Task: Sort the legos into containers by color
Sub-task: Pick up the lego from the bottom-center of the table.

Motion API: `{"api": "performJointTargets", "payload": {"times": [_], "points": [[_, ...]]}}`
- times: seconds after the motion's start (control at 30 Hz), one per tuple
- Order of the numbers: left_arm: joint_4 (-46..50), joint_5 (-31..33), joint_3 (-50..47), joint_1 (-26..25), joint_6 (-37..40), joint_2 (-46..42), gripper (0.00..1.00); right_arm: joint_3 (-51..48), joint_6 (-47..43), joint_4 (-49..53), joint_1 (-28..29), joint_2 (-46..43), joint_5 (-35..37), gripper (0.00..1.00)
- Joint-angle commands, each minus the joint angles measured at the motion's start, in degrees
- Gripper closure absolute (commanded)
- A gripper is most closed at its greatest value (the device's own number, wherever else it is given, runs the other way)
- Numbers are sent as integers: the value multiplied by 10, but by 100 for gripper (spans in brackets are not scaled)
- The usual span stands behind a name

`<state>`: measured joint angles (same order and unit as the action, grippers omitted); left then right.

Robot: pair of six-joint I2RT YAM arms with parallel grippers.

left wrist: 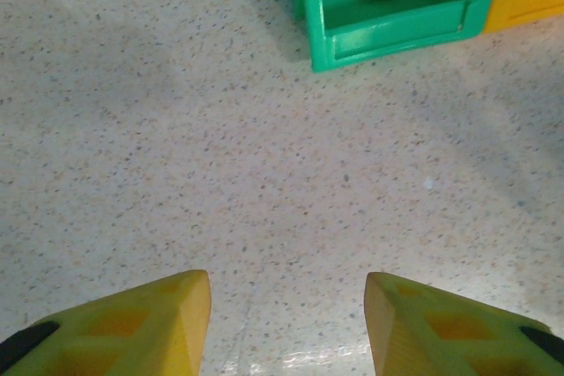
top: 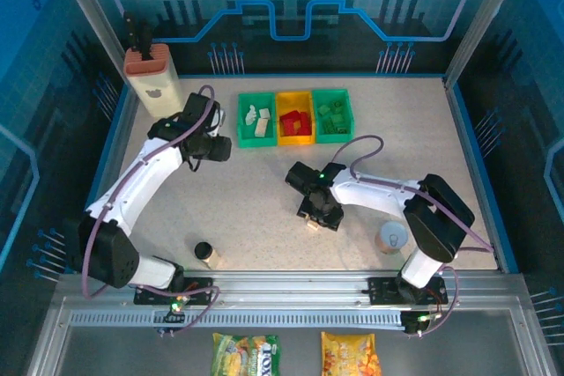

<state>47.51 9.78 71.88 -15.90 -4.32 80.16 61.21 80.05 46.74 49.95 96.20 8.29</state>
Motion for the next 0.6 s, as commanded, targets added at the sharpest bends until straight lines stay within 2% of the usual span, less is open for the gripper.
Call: {"api": "performJointTargets", "payload": {"times": [0.0, 0.27, 0.57], "points": [[-10, 32, -21, 5, 27, -32, 49, 14, 27, -8, 9, 19, -10, 35], [-30, 33, -49, 5, 22, -64, 49, 28, 20, -7, 9, 51, -13, 41], [-83, -4, -83, 5, 19, -64, 49, 41, 17, 1, 11, 65, -7, 50]]}}
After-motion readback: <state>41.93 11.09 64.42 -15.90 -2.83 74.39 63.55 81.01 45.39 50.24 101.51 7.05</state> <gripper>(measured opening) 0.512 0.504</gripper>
